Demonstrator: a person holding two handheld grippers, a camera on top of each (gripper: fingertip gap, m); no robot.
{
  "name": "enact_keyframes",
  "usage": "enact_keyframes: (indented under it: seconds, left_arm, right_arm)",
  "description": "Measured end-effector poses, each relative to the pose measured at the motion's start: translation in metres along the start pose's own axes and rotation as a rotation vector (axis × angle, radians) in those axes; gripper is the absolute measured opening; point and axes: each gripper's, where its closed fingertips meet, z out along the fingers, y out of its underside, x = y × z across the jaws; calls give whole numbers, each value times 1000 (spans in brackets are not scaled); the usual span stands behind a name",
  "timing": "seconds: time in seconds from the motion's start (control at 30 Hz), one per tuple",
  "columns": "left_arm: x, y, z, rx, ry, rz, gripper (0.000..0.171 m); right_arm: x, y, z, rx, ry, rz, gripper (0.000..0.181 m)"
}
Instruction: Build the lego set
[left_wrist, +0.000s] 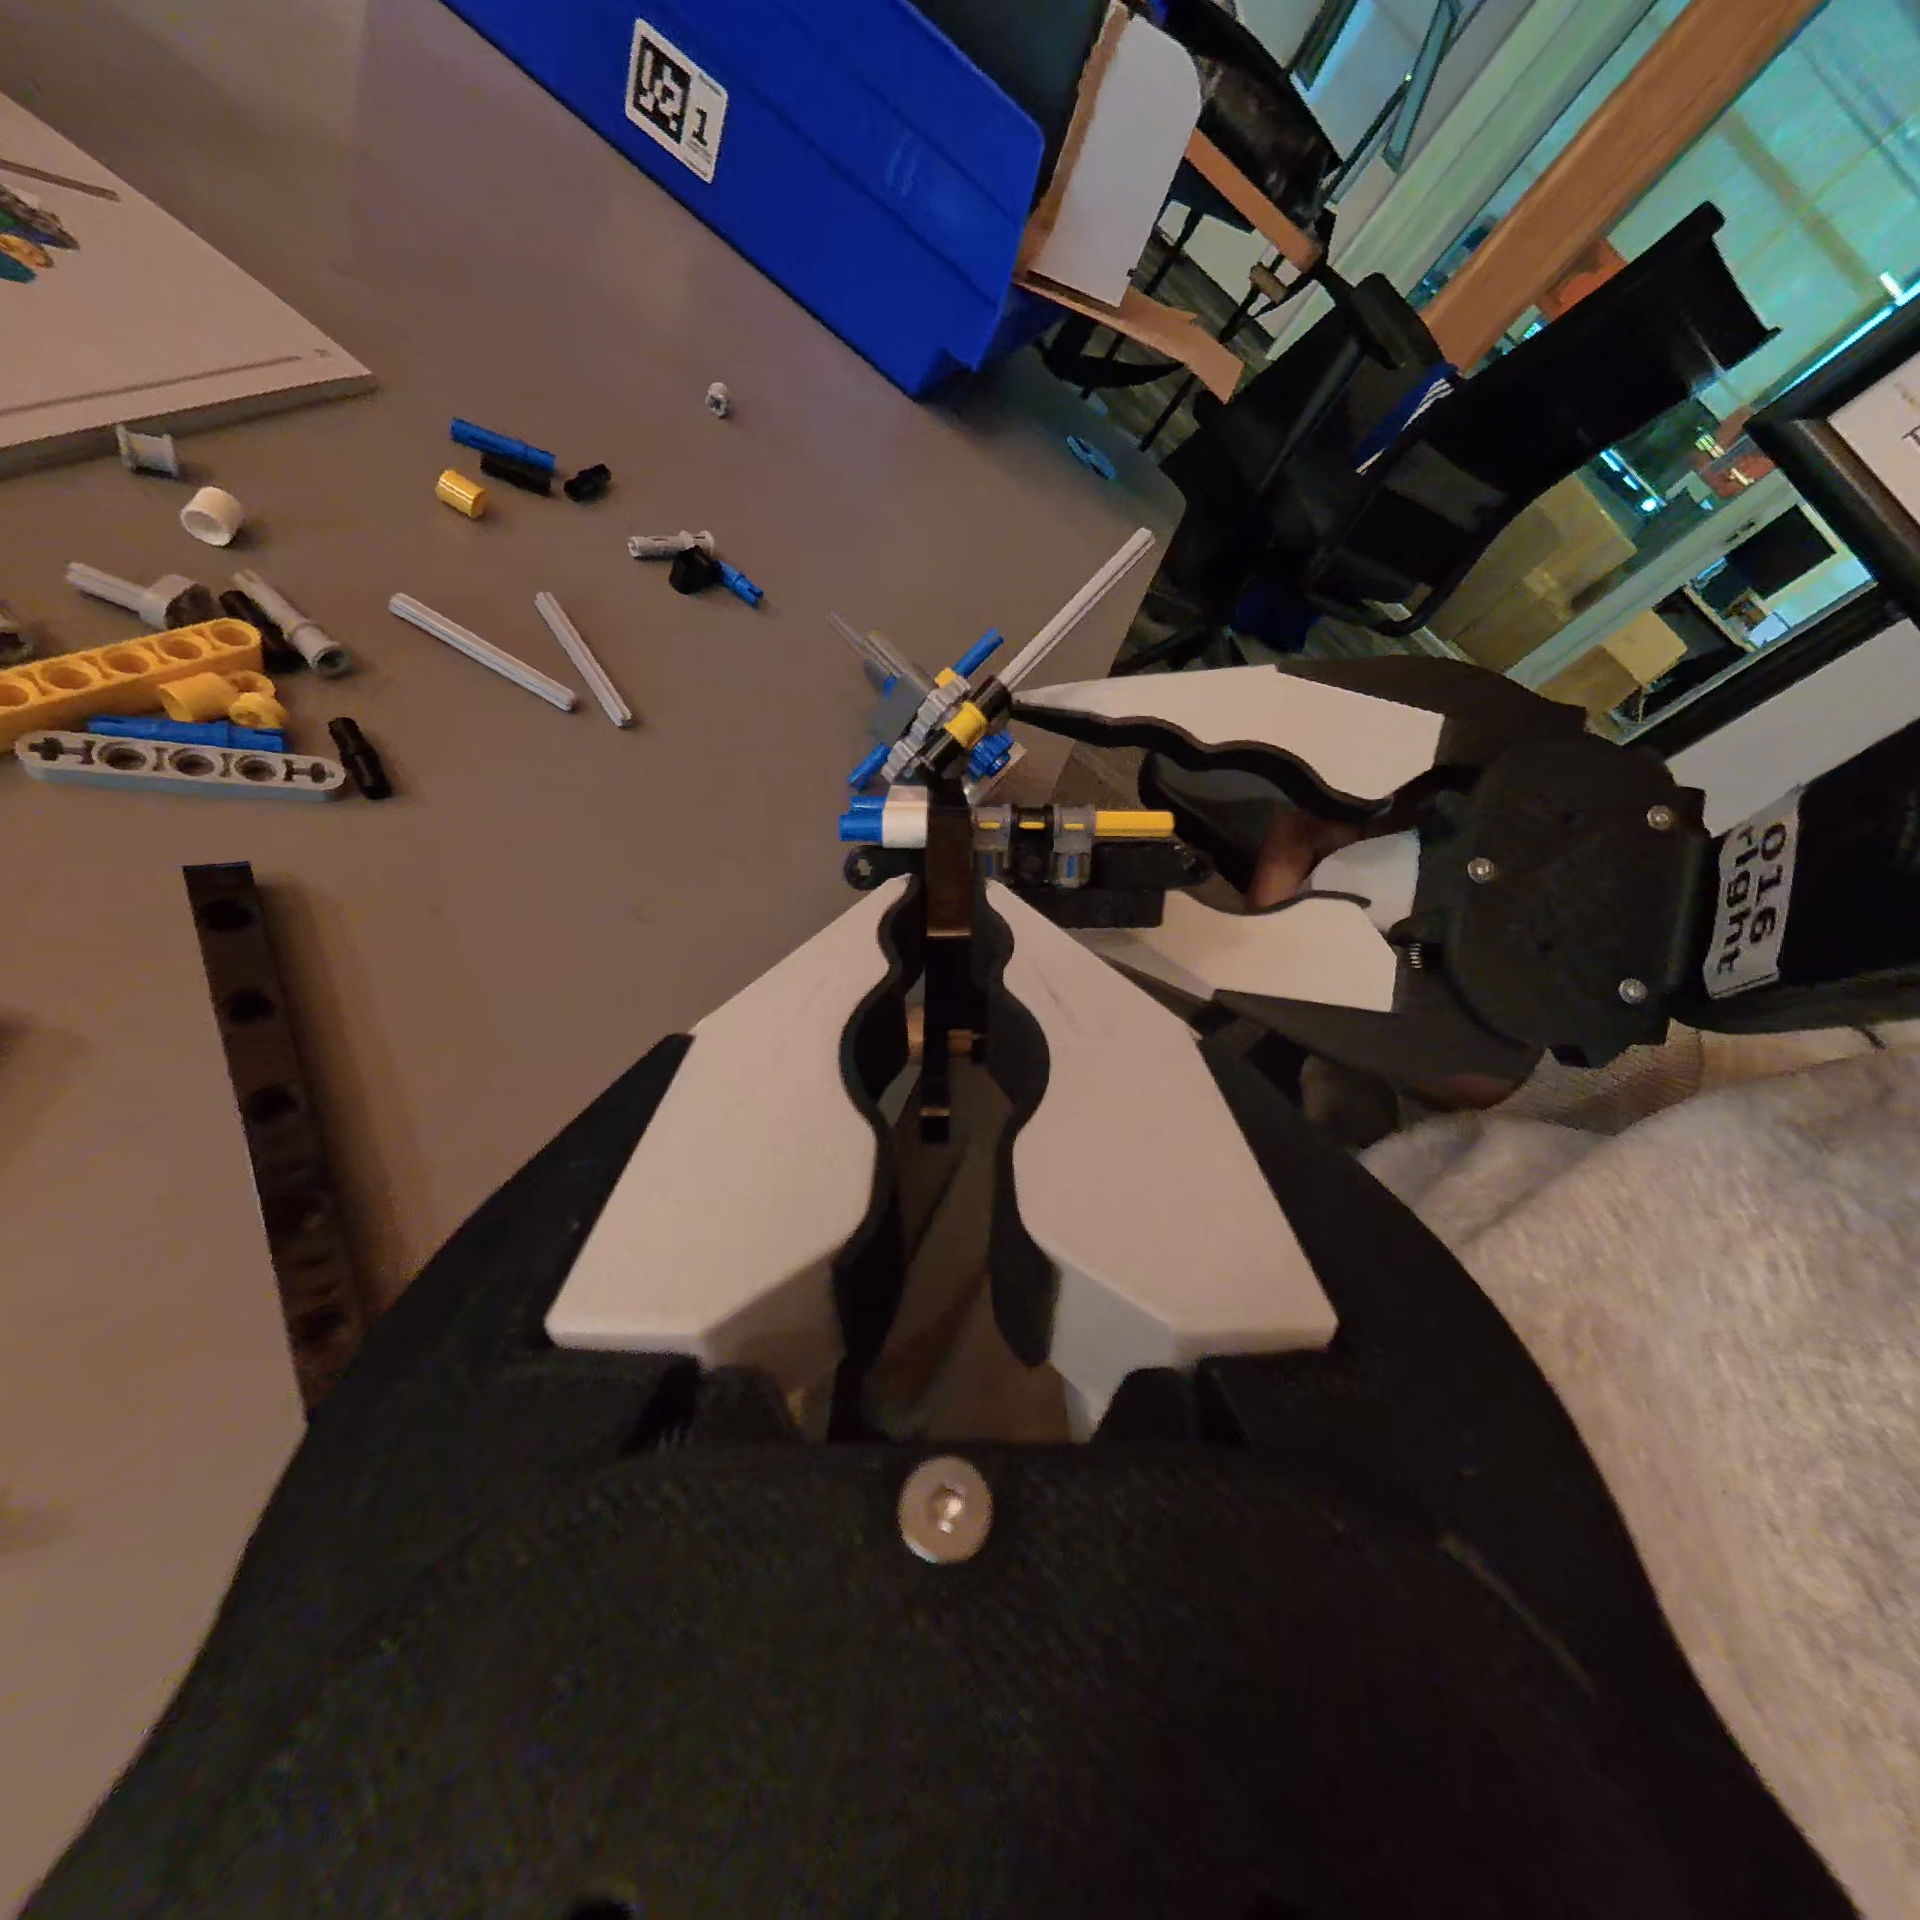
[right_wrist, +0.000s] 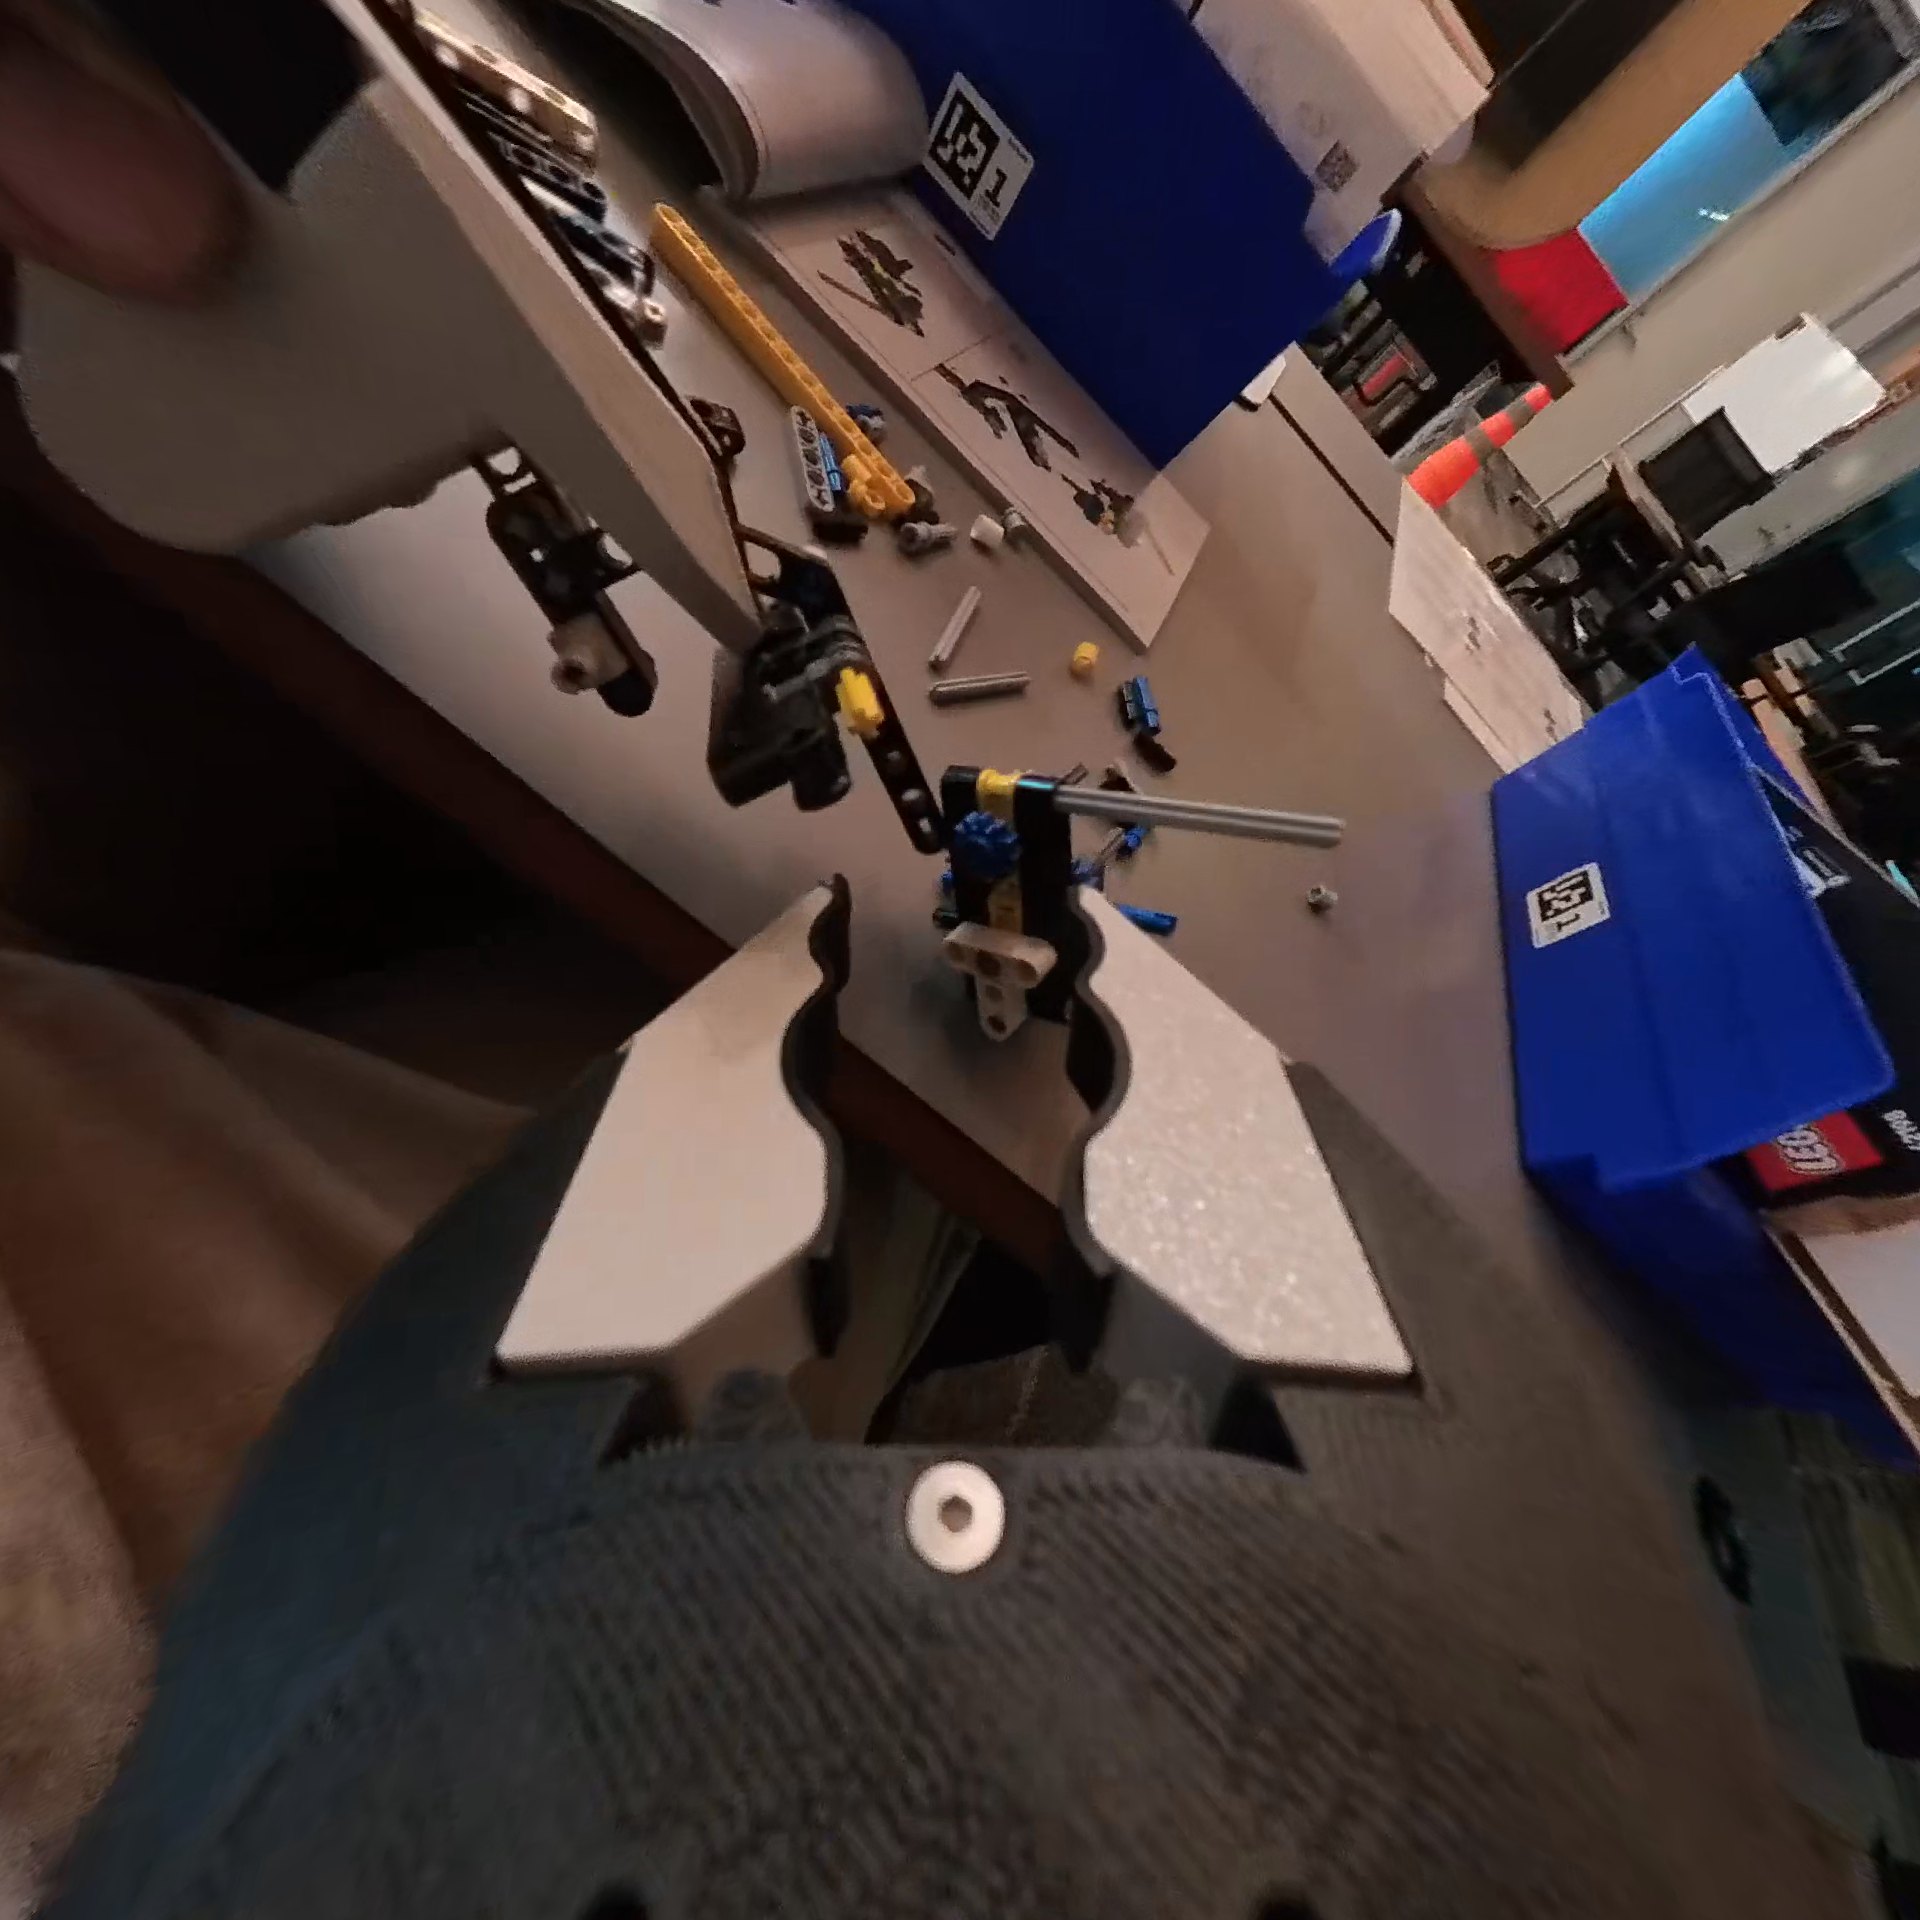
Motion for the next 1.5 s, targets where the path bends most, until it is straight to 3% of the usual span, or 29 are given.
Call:
enact_keyframes:
  seconds: [0.6, 0.87, 1.13, 1.3, 1.5]
  left_arm:
    - [-8, -7, -4, 39, -16, -33, 5]
    - [-6, -6, -5, 20, -3, -11, 5]
    - [-7, -14, -11, 62, 10, -10, 5]
    - [-3, -28, -19, 144, 26, 17, 4]
    - [0, -40, -27, 222, 37, 38, 4]
  right_arm:
    - [10, -1, 14, 23, 65, -38, 37]
    - [18, -4, 23, 36, 119, -78, 25]
    - [26, -13, 15, 96, 103, -38, 23]
    - [43, -27, 5, 230, -39, 190, 22]
    - [41, -33, 8, 333, -384, 533, 22]
